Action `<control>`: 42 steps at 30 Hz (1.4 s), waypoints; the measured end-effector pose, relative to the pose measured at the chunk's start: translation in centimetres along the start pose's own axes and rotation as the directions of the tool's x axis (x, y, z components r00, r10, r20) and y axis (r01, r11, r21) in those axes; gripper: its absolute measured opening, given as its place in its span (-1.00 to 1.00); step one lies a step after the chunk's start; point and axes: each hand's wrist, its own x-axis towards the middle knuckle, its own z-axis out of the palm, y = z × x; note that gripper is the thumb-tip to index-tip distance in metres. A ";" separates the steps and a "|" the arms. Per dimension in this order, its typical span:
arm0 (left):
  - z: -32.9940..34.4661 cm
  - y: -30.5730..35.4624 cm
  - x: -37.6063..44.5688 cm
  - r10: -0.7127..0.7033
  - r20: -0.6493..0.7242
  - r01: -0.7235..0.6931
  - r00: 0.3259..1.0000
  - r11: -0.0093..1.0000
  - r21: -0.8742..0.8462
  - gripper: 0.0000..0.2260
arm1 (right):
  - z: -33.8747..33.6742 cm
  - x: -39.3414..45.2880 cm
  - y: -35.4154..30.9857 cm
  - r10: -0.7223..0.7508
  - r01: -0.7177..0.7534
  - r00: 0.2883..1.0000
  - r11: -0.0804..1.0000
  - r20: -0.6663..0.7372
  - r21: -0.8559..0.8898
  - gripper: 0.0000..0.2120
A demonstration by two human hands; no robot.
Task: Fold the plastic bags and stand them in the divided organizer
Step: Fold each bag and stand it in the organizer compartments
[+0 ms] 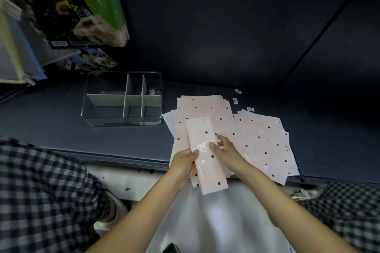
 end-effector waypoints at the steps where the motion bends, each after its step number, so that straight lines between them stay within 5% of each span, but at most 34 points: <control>1: 0.0 0.0 -0.4 0.005 0.012 -0.005 1.000 1.000 0.000 -0.81 | 0.1 -0.3 -0.1 0.030 -0.032 0.999 0.998 0.042 0.061 -0.47; 6: -0.1 0.7 -1.7 0.033 0.112 -0.036 0.993 0.999 0.025 -0.80 | 1.0 -2.0 -0.7 -0.013 -0.055 0.960 0.971 0.279 0.234 -0.62; 11: -0.9 1.8 -1.8 0.034 0.098 -0.041 0.995 0.997 0.068 -0.81 | 0.3 -2.5 -1.3 -0.124 0.072 0.976 0.959 0.178 0.275 -0.84; 20: -3.2 3.5 -1.1 0.129 0.064 -0.139 0.990 0.975 0.173 -0.91 | -0.7 -2.6 -1.5 -0.138 0.111 0.990 0.912 0.040 0.394 -0.92; 30: -3.2 4.4 -1.3 0.243 0.114 -0.253 0.963 0.964 0.082 -0.88 | -1.2 -2.9 -2.0 -0.164 0.086 0.984 0.772 0.067 0.630 -0.85; 37: -2.6 4.4 -1.4 0.159 0.080 -0.159 0.984 0.987 0.000 -0.85 | -1.1 -3.1 -2.6 -0.248 0.212 0.969 0.813 -0.008 0.541 -0.66; 42: -1.6 3.7 -1.5 0.159 0.004 -0.158 0.987 0.978 0.135 -0.81 | -1.0 -3.2 -2.6 -0.287 0.261 0.958 0.857 -0.009 0.445 -0.65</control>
